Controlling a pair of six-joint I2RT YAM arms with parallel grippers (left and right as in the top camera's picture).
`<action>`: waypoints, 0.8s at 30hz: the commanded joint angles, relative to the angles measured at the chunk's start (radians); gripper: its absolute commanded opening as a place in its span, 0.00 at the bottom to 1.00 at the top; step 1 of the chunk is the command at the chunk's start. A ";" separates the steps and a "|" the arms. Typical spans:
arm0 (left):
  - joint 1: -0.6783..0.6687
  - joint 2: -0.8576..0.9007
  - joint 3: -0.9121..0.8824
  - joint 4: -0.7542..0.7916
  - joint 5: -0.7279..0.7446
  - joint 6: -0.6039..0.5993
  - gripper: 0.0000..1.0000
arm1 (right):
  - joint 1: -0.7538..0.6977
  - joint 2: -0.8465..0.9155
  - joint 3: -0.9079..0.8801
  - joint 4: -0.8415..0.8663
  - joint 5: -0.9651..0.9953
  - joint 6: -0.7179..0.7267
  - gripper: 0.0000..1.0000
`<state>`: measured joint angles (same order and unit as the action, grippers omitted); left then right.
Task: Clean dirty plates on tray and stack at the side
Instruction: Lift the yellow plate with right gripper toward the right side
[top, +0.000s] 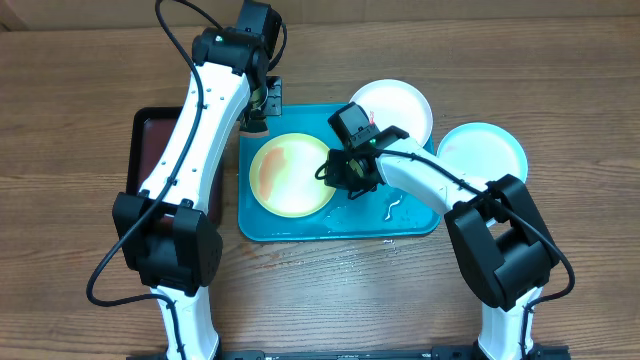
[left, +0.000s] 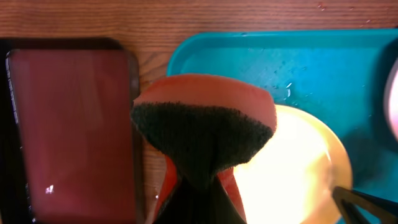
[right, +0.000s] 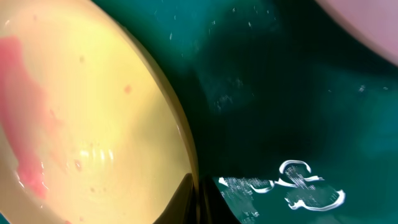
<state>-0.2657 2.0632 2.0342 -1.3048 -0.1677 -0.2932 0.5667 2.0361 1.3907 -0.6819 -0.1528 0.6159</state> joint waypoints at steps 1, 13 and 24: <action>0.019 -0.006 0.023 -0.010 -0.032 0.001 0.04 | 0.011 -0.031 0.075 -0.044 0.040 -0.103 0.04; 0.071 -0.006 0.018 0.010 -0.031 0.001 0.04 | 0.133 -0.220 0.124 -0.239 0.617 -0.131 0.04; 0.071 -0.006 0.014 0.011 -0.030 0.001 0.04 | 0.305 -0.302 0.124 -0.303 1.143 -0.130 0.04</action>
<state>-0.1944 2.0628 2.0346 -1.2945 -0.1810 -0.2932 0.8410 1.7798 1.4868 -0.9863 0.7753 0.4854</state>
